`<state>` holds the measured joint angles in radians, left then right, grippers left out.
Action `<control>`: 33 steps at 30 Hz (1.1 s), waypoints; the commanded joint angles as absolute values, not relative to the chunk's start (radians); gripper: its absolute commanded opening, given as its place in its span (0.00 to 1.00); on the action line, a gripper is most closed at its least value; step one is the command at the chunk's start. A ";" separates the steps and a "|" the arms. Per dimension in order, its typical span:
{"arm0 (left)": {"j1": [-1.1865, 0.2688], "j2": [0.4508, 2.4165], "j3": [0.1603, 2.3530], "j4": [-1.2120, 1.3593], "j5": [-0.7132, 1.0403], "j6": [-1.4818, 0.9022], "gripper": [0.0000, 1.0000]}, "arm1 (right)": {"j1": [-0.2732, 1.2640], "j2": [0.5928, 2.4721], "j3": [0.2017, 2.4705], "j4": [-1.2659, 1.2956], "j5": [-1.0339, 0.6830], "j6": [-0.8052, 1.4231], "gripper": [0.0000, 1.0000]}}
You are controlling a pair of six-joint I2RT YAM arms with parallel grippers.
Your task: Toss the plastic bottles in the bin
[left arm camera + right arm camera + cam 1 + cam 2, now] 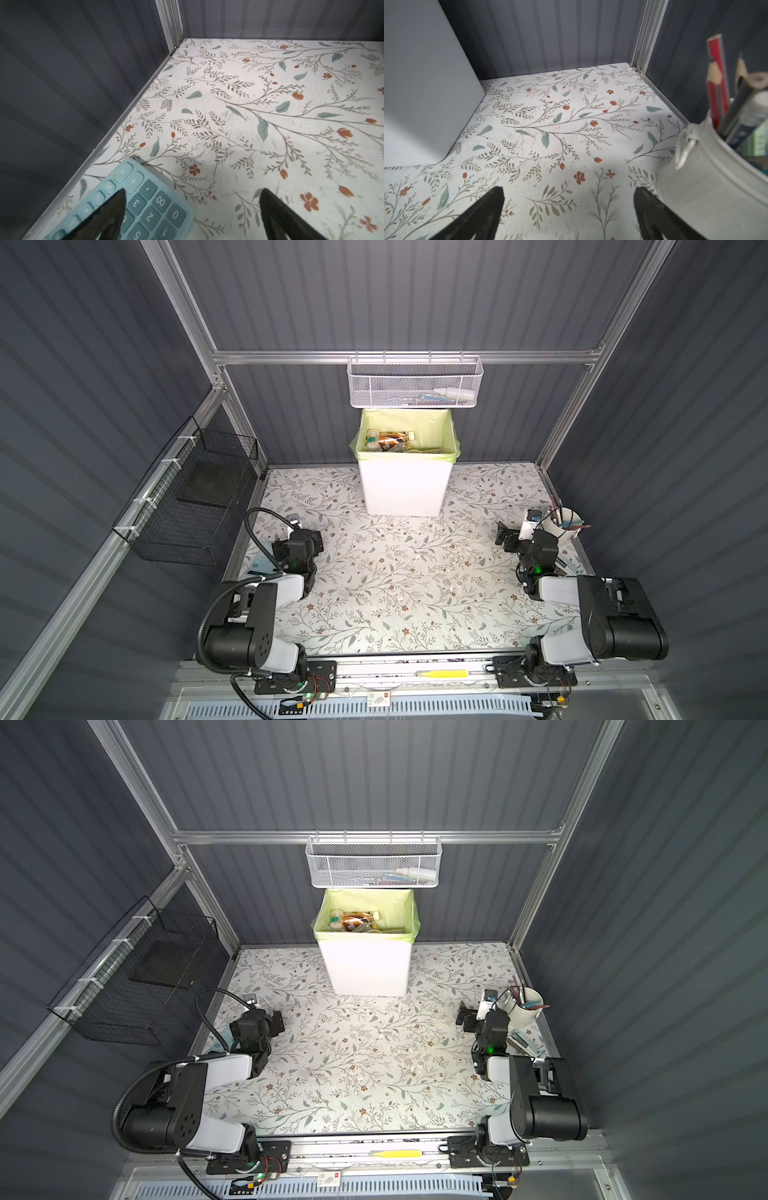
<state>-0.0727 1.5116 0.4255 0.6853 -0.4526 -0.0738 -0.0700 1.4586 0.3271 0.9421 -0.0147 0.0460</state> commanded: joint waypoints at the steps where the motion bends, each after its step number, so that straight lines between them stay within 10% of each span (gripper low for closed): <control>1: -0.027 1.593 0.404 0.908 -0.254 -0.075 1.00 | -0.074 1.462 0.325 0.981 -0.031 0.058 0.99; 33: -0.004 1.712 0.447 0.951 -0.072 -0.021 1.00 | -0.074 1.461 0.327 0.977 -0.030 0.060 0.99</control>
